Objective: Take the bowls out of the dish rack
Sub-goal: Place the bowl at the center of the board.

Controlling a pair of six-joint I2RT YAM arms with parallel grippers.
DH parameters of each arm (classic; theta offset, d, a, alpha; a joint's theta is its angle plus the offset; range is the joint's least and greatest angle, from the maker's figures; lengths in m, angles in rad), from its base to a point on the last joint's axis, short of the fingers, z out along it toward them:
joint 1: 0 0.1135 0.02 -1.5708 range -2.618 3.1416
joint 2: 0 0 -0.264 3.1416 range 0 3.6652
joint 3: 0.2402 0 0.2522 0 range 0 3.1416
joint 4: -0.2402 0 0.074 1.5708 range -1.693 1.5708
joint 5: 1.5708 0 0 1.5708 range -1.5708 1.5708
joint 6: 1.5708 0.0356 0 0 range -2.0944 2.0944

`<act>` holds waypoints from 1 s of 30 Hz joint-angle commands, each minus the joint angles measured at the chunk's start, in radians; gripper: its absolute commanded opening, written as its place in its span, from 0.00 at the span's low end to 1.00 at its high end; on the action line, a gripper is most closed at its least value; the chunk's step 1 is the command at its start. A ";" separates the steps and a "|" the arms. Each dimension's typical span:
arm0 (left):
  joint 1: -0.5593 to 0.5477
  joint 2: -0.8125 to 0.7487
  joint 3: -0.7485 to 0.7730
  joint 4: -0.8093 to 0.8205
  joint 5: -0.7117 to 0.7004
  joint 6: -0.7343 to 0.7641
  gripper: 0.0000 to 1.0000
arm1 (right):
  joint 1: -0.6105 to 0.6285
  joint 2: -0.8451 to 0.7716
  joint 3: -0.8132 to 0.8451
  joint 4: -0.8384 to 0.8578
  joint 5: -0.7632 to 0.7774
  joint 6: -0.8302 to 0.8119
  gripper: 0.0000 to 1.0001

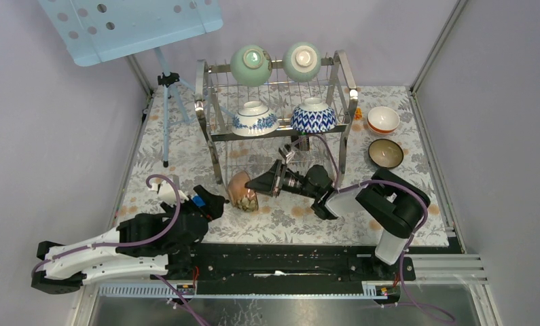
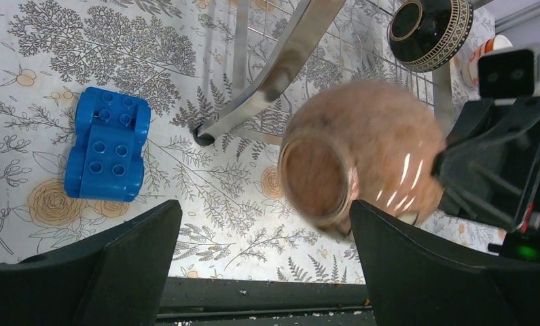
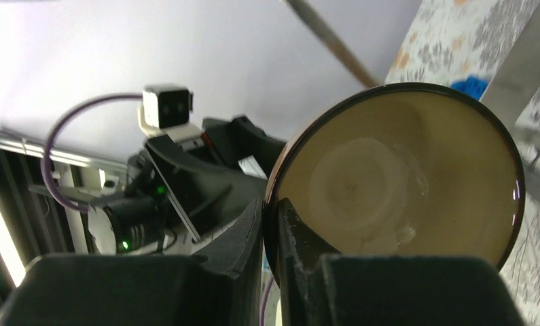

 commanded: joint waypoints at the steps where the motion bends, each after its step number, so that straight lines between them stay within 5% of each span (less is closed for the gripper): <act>1: -0.001 0.017 0.045 0.007 -0.025 0.019 0.99 | 0.064 -0.076 -0.032 0.294 -0.018 -0.023 0.00; 8: -0.001 0.020 0.055 0.005 -0.013 0.021 0.99 | 0.102 -0.131 -0.075 0.255 -0.002 -0.071 0.00; 17: -0.001 -0.008 0.047 0.004 0.004 0.018 0.99 | 0.150 -0.302 -0.152 -0.020 0.036 -0.249 0.00; 30: -0.001 0.051 0.096 -0.004 0.019 0.069 0.99 | 0.255 -0.674 -0.191 -0.702 0.233 -0.649 0.00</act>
